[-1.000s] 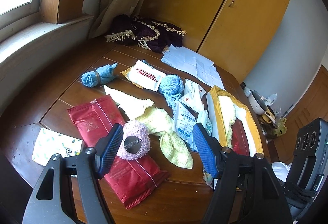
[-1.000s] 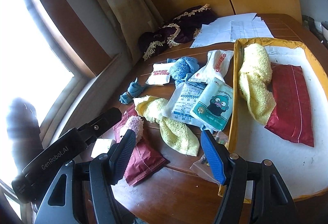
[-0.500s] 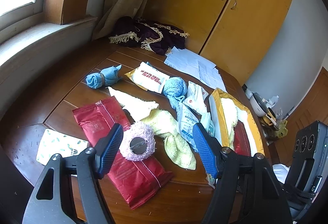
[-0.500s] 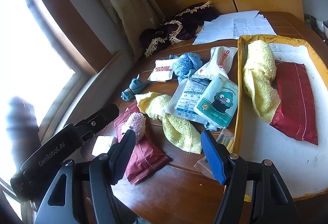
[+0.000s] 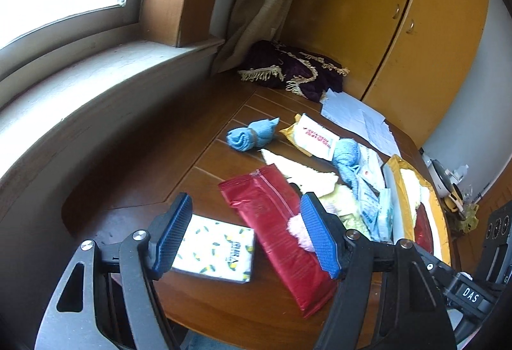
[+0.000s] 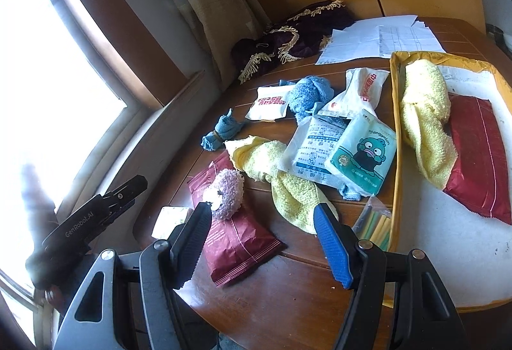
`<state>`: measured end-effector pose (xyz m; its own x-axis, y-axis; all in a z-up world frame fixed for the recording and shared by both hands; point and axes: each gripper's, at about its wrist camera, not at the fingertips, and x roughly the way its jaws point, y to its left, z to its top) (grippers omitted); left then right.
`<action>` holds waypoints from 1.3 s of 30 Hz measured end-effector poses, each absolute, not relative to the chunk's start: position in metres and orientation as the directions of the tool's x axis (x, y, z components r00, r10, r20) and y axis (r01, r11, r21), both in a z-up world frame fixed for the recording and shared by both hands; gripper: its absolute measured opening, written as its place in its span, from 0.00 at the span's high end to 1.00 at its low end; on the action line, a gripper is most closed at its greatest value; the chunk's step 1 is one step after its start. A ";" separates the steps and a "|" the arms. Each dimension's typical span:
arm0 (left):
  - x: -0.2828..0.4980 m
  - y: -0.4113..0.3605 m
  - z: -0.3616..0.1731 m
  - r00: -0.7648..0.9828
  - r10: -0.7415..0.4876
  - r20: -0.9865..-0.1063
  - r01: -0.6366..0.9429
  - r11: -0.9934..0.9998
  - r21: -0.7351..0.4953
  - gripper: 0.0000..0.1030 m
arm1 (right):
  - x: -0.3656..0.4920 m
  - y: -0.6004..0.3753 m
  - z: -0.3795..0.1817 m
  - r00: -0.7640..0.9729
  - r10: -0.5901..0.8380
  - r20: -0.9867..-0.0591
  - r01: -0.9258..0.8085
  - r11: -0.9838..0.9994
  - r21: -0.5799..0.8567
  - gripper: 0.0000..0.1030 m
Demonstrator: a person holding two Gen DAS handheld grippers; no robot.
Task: Organize soft objects
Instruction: 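Move both grippers back over the pile toward the pink fluffy ball, then grasp the pink fluffy ball with the right gripper while the left grasps the tissue pack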
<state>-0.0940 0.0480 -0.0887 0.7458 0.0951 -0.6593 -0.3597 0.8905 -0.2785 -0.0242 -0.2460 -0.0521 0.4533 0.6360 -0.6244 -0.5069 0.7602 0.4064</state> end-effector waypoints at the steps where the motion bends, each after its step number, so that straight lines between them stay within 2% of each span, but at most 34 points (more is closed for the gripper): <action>1: -0.096 0.053 -0.092 0.737 0.097 -0.669 -0.363 0.891 -0.271 0.32 | -0.025 -0.244 -0.052 0.450 0.641 -0.623 -0.514 0.756 0.406 0.34; 3: -0.098 0.056 -0.101 0.712 0.092 -0.696 -0.364 0.896 -0.253 0.29 | -0.026 -0.238 -0.052 0.439 0.645 -0.625 -0.525 0.749 0.404 0.34; 9: -0.097 0.049 -0.126 0.644 0.082 -0.760 -0.332 0.926 -0.182 0.29 | -0.030 -0.218 -0.058 0.393 0.659 -0.641 -0.572 0.721 0.391 0.34; 14: -0.104 0.043 -0.132 0.636 0.103 -0.765 -0.316 0.939 -0.136 0.29 | -0.025 -0.192 -0.067 0.355 0.651 -0.671 -0.606 0.707 0.365 0.34; 21: -0.093 0.042 -0.144 0.623 0.079 -0.778 -0.320 0.934 -0.161 0.29 | -0.003 -0.166 -0.078 0.365 0.606 -0.707 -0.608 0.730 0.312 0.34; 27: -0.092 0.042 -0.147 0.649 0.092 -0.755 -0.334 0.926 -0.174 0.27 | 0.001 -0.145 -0.087 0.388 0.569 -0.725 -0.616 0.745 0.256 0.35; 29: -0.093 0.041 -0.148 0.656 0.105 -0.747 -0.338 0.926 -0.167 0.27 | 0.000 -0.144 -0.091 0.398 0.541 -0.741 -0.607 0.761 0.229 0.46; 33: -0.096 0.042 -0.149 0.669 0.104 -0.736 -0.340 0.923 -0.178 0.31 | -0.002 -0.149 -0.092 0.382 0.561 -0.735 -0.602 0.754 0.263 0.61; 39: -0.097 0.051 -0.150 0.671 0.105 -0.734 -0.358 0.913 -0.196 0.32 | -0.009 -0.165 -0.080 0.410 0.582 -0.702 -0.589 0.757 0.284 0.64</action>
